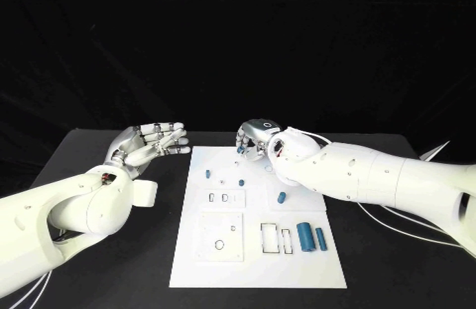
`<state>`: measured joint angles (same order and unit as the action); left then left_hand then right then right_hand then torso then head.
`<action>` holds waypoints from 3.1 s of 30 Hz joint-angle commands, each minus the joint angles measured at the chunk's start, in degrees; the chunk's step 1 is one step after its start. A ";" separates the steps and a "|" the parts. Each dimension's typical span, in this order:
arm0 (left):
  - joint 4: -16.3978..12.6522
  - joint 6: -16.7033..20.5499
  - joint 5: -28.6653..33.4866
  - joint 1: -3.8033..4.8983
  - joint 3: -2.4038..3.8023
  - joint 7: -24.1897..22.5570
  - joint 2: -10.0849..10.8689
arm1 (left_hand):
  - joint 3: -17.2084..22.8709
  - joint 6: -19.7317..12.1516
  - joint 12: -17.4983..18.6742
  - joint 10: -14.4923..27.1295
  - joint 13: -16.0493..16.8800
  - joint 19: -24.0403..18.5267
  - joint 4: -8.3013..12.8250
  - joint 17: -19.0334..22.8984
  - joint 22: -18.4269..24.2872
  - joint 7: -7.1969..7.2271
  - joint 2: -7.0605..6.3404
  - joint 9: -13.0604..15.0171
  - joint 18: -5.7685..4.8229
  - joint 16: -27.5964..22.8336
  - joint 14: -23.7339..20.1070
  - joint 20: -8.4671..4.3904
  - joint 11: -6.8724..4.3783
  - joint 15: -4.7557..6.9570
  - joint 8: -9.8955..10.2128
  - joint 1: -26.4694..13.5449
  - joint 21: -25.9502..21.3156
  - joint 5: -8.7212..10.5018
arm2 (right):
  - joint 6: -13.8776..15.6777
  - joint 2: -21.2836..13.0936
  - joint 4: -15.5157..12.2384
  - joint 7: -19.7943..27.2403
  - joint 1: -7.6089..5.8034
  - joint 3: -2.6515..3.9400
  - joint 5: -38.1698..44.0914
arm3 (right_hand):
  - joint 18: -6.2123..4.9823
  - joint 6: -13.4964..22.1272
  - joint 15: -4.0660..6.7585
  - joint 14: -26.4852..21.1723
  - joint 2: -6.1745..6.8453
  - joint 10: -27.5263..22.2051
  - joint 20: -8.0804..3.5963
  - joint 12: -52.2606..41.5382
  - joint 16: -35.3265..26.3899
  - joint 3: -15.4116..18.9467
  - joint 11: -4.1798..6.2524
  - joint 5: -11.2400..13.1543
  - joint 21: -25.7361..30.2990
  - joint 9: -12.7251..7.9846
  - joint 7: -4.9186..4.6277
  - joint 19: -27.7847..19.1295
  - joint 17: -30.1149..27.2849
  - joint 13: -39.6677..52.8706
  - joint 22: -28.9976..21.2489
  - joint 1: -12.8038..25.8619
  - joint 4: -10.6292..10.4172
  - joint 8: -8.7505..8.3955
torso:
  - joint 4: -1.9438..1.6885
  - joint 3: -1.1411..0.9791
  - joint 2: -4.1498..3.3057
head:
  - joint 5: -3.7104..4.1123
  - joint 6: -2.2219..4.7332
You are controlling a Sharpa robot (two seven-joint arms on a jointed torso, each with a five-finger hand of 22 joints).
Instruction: Assemble the parts on the task board
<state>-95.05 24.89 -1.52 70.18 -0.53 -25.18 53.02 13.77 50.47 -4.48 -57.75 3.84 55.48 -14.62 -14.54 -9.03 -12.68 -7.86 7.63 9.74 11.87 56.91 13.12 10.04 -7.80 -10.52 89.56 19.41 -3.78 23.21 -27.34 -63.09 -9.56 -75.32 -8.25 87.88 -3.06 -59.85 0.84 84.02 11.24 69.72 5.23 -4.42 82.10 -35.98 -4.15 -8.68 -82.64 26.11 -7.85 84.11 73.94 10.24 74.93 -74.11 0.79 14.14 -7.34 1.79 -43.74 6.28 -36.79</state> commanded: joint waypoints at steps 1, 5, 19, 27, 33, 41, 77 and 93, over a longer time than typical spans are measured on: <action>0.00 -1.13 -0.05 0.12 0.05 -0.24 -0.12 | 0.17 -0.30 0.35 -0.48 -0.03 0.24 0.11 -0.09 -0.07 0.09 -0.32 0.06 0.57 -0.39 -0.26 -0.19 0.04 0.14 -0.34 0.26 0.15 0.25 | -2.99 0.04 0.01 -0.38 0.48 -0.29 0.81 | 0.57 0.45 -0.51 3.10 -0.17 -0.36 0.29 0.27 0.32 0.04 -0.09 0.05 0.09 0.02 0.12 0.28 -0.03 -0.06 4.23 0.47 -0.03 -0.25 | -0.04 -0.02 0.02 | -0.09 -0.16; 0.10 -1.15 -0.05 0.14 0.05 -0.20 -0.08 | 0.17 -0.30 0.35 -0.48 -0.03 0.24 0.11 -0.09 -0.07 0.09 -0.32 0.06 0.57 -0.39 -0.26 -0.19 0.04 0.14 -0.34 0.26 0.15 0.25 | -3.00 -0.11 -0.31 -0.48 0.52 -0.30 0.87 | 0.57 0.53 -0.55 3.09 -0.10 -0.42 0.33 0.30 0.32 0.03 -0.12 0.06 0.08 0.06 0.09 0.29 -0.05 -0.04 4.26 0.56 -0.04 -0.29 | 0.02 0.00 -0.07 | -0.02 0.00; 0.45 -1.27 -0.05 0.15 0.05 -0.06 -0.12 | 0.17 -0.33 0.40 -0.47 -0.04 0.20 0.14 -0.17 -0.12 0.08 -0.34 0.06 0.56 -0.43 -0.28 -0.20 0.06 0.14 -0.33 0.24 0.24 0.28 | -2.13 -0.44 -1.07 -0.56 0.65 -0.30 0.92 | 0.56 0.51 -0.58 3.07 -0.03 -0.38 0.37 0.27 0.31 0.06 -0.15 0.08 0.10 0.13 0.06 0.27 -0.11 0.01 4.24 0.72 -0.10 -0.28 | -0.06 0.06 -0.10 | 0.20 0.19; 0.54 -1.29 -0.05 0.16 0.05 -0.02 -0.19 | 0.17 -0.33 0.40 -0.47 -0.04 0.20 0.14 -0.17 -0.12 0.08 -0.34 0.06 0.56 -0.43 -0.28 -0.20 0.06 0.14 -0.33 0.24 0.24 0.28 | -1.71 -0.33 -0.97 -0.48 0.66 -0.29 0.89 | 0.25 3.33 -1.15 2.87 1.24 -2.34 0.78 0.89 0.11 0.05 -0.77 0.01 1.13 -0.09 -0.64 -0.51 -0.75 -0.18 2.92 1.97 -0.58 -2.02 | -0.09 0.09 -0.12 | 0.08 0.08; 0.57 -1.28 -0.05 0.17 0.05 0.02 -0.23 | 0.16 -0.37 0.45 -0.43 -0.05 0.16 0.16 -0.25 -0.16 0.08 -0.36 0.05 0.55 -0.46 -0.30 -0.21 0.07 0.13 -0.32 0.21 0.31 0.30 | -2.27 -0.21 -0.63 -0.60 0.66 -0.29 0.87 | -1.58 10.93 -1.90 1.36 3.21 -9.50 1.68 0.55 -2.74 3.59 -1.80 1.66 7.66 -1.15 0.23 -4.70 -6.26 -1.48 -5.16 2.18 -0.72 -6.74 | -0.17 0.10 -0.12 | 0.11 0.13; 0.77 -1.33 -0.04 0.18 0.05 0.07 -0.19 | 0.16 -0.37 0.45 -0.43 -0.05 0.16 0.16 -0.25 -0.16 0.08 -0.36 0.05 0.55 -0.46 -0.30 -0.21 0.07 0.13 -0.32 0.21 0.31 0.30 | -1.68 -1.53 -2.13 -0.89 0.65 -0.29 1.11 | -1.80 11.35 -1.94 1.30 2.50 -10.27 1.71 -0.22 -3.11 7.28 -1.82 1.47 8.93 -1.10 0.61 -4.84 -7.09 -1.77 -6.29 0.88 -0.75 -7.23 | 0.04 0.05 -0.10 | 0.05 0.11; 1.54 -2.26 0.10 0.16 0.01 0.21 -0.71 | 0.15 -0.38 0.49 -0.46 -0.05 0.09 0.20 -0.37 -0.23 0.14 -0.37 0.05 0.54 -0.50 -0.33 -0.22 0.07 0.12 -0.33 0.18 0.43 0.31 | -6.45 -20.32 -15.60 -4.34 -1.60 0.70 -16.88 | 2.82 13.36 -1.14 5.60 1.08 19.67 0.98 -84.96 7.36 25.85 -0.41 -4.65 -6.64 2.09 -1.49 5.39 14.14 79.06 14.20 -3.51 -8.92 1.02 | 1.44 -0.47 0.67 | 0.92 2.02; 1.49 -2.30 0.10 0.16 0.01 0.19 -0.50 | 0.15 -0.38 0.49 -0.46 -0.05 0.09 0.20 -0.37 -0.23 0.14 -0.37 0.05 0.54 -0.50 -0.33 -0.22 0.07 0.12 -0.33 0.18 0.43 0.31 | -6.38 -19.41 -14.01 -4.71 -0.74 0.69 -15.71 | 2.98 13.46 -1.26 5.67 0.72 19.85 1.10 -85.15 7.48 25.89 -0.52 -4.90 -7.13 2.00 -1.58 5.73 14.54 79.28 14.78 -3.89 -9.42 1.17 | 1.47 -0.45 0.75 | 0.60 1.48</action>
<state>-93.43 23.69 -1.48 70.26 -0.56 -24.67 52.55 13.77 50.47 -4.27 -57.75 3.84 55.48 -14.62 -14.84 -9.17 -12.68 -7.86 7.63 9.74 11.64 56.91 13.12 10.04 -7.80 -10.52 89.56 19.68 -3.78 17.70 -46.96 -77.23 -14.09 -76.13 -7.57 71.54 -1.24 -46.67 -0.15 83.97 12.09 84.11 5.96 -89.23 89.38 -10.09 -4.22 -13.43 -89.54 28.17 -9.40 84.01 74.96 74.94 74.93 -77.34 -8.32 15.06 -5.82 1.38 -42.97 6.95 -35.19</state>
